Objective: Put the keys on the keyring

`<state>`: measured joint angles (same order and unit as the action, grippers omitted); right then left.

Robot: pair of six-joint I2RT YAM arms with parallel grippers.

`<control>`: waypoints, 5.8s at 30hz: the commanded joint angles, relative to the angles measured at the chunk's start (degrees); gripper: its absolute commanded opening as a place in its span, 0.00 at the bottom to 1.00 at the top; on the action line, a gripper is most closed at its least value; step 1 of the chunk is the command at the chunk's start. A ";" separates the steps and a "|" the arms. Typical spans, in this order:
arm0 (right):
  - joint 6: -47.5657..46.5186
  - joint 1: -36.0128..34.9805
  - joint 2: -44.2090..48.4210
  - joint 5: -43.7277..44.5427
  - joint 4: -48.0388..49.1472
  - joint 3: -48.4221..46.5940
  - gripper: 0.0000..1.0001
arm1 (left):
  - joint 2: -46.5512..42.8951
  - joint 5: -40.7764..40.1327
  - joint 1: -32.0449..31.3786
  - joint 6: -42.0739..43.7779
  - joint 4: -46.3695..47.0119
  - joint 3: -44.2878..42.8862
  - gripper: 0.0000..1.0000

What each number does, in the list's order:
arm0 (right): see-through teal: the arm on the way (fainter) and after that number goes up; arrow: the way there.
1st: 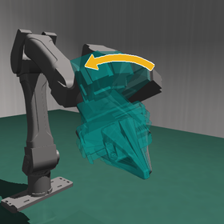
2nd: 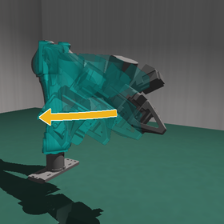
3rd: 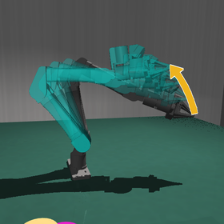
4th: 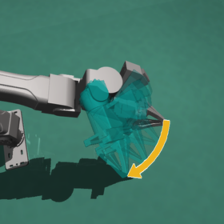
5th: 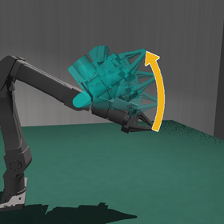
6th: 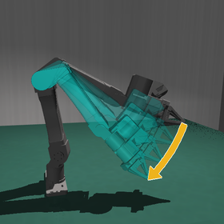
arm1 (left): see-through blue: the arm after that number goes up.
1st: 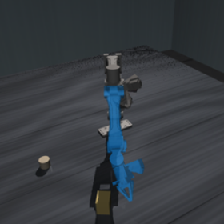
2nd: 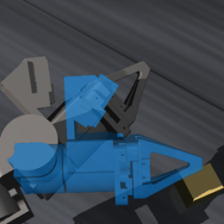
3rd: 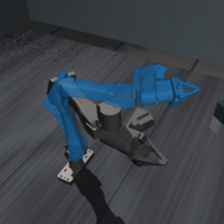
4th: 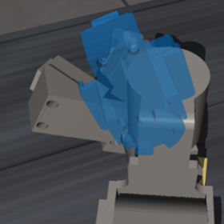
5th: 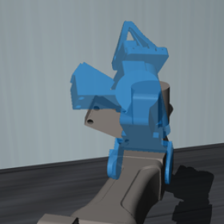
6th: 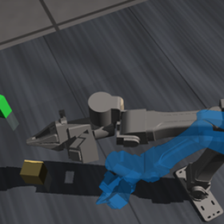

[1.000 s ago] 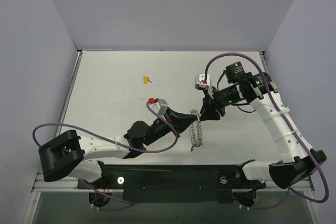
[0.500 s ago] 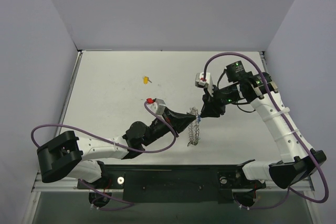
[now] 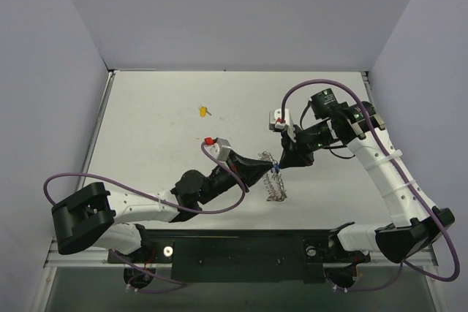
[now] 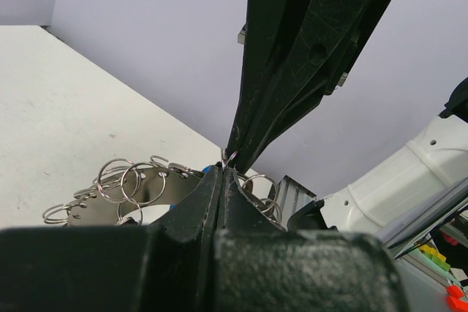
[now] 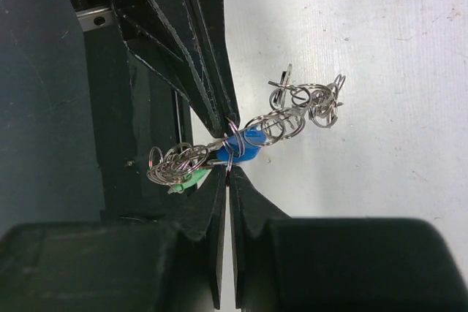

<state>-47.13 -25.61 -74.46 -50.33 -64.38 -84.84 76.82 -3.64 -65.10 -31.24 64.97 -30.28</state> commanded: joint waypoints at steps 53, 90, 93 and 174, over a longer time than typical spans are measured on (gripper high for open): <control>-38.74 5.74 -0.96 -17.09 -25.62 0.99 0.23 | -0.35 14.72 0.68 17.88 12.99 1.72 0.00; -33.73 1.79 -2.80 -17.97 -22.28 3.10 0.17 | -2.02 11.20 0.24 17.18 15.89 2.69 0.00; -33.55 1.52 -3.06 -18.32 -22.11 2.92 0.17 | -2.02 11.46 0.15 17.18 16.24 2.42 0.00; -6.30 -2.96 -5.79 4.27 -13.84 -4.46 0.00 | -0.88 11.11 -2.75 33.88 -33.42 -18.68 0.00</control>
<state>-53.60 -28.23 -80.49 -43.48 -75.02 -88.31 75.83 5.37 -67.90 3.42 27.75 -46.57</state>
